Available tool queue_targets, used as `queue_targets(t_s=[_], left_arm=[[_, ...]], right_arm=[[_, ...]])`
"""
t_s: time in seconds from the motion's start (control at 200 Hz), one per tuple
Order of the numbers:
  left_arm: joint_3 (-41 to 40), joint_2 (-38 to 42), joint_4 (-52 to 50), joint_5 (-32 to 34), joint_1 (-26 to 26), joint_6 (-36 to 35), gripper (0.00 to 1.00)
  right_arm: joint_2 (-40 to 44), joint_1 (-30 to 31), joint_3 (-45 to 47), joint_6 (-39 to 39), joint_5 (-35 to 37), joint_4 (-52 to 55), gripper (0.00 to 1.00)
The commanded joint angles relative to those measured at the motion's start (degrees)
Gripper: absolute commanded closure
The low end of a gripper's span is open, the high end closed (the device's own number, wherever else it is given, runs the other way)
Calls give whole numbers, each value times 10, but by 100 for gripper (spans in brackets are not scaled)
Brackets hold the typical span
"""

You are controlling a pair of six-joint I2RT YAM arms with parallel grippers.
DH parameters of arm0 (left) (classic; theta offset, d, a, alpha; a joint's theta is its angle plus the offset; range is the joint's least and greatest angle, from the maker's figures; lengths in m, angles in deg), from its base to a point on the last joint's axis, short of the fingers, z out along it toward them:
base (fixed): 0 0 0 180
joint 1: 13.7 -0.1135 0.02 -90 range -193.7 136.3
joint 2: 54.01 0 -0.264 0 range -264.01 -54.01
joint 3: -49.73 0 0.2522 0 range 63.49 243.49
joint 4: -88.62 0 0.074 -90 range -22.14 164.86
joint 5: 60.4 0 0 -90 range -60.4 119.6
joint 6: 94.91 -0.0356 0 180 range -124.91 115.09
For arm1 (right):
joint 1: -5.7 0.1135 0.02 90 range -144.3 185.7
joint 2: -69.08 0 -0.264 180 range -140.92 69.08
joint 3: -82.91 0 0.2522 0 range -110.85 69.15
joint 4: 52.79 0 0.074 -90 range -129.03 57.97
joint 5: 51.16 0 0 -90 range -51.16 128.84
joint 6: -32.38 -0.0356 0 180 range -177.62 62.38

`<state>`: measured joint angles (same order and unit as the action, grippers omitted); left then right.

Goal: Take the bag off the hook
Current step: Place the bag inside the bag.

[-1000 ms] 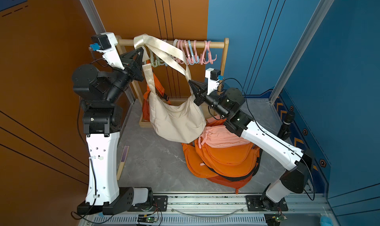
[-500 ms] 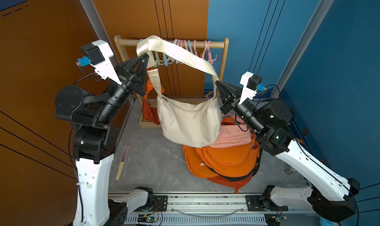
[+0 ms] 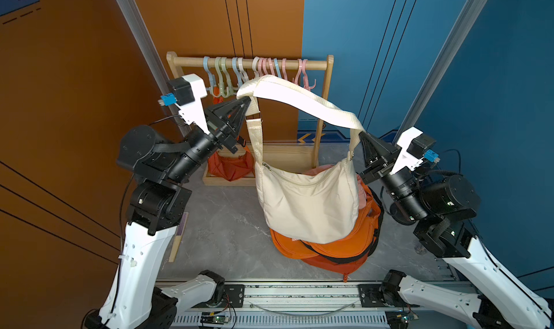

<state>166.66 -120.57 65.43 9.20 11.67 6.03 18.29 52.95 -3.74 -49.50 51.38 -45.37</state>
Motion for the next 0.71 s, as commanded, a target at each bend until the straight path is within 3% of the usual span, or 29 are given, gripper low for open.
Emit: queue_targets(t_s=[0.0, 0.165, 0.475, 0.701], left_arm=[[-25, -16, 16, 43, 41, -46, 100], [-59, -44, 51, 58, 71, -48, 100], [-91, -114, 86, 72, 56, -34, 100], [-133, -151, 124, 68, 40, -13, 100]], right_arm=[[28, -17, 30, 27, 55, 11, 100], [41, -98, 64, 3, 70, 27, 100], [23, -316, 140, -190, -1, 28, 100], [-11, -374, 190, -267, -26, -4, 100]])
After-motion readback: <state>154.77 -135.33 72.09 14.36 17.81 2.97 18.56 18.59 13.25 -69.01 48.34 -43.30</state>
